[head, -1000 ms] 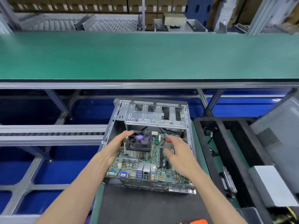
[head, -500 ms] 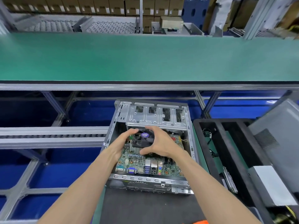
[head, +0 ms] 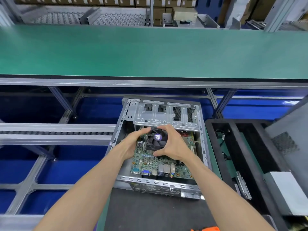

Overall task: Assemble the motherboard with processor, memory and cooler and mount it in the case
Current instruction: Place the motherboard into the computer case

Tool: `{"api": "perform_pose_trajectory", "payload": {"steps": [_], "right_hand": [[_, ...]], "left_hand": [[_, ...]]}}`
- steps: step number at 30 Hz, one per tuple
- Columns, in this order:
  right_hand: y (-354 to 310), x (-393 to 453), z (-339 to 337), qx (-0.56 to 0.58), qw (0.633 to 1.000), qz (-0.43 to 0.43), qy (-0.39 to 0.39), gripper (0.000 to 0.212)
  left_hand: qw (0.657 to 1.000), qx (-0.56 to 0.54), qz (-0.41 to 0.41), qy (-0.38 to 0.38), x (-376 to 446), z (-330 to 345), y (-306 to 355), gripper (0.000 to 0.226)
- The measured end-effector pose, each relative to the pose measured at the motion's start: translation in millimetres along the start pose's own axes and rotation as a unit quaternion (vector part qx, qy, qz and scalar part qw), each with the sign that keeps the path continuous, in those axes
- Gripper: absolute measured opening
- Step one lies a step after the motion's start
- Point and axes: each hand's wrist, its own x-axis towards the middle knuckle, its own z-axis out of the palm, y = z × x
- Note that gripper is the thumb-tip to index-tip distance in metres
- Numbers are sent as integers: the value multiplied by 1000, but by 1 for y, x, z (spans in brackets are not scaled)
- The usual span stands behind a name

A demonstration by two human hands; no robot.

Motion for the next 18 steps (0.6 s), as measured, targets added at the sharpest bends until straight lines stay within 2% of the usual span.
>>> {"api": "perform_pose_trajectory", "payload": {"steps": [2,4,7,8,13,18], "right_hand": [[5,-1,3,-9,1000,-9,3,89],[11,-2,4,-10,1000,-14,9,89],[15,-1,5,-6,1000,-19,23,90],[16,-1,6,-6,999,-22,29,90],[17,-2,11,-3,998,-37,52,89],[18,-4,14,7,997,-40,61,84]], "left_hand": [[998,-57,-1,10,3,-5,-2,60],[991,-120,-37,44,8,-11,-6,59],[987,-56,-78,130,11,-15,-16,38],[986,-17,-94,134,9,-16,-19,30],[980,55,-186,46,8,-17,-33,31],[969,80,-229,-34,3,-13,-29,38]]}}
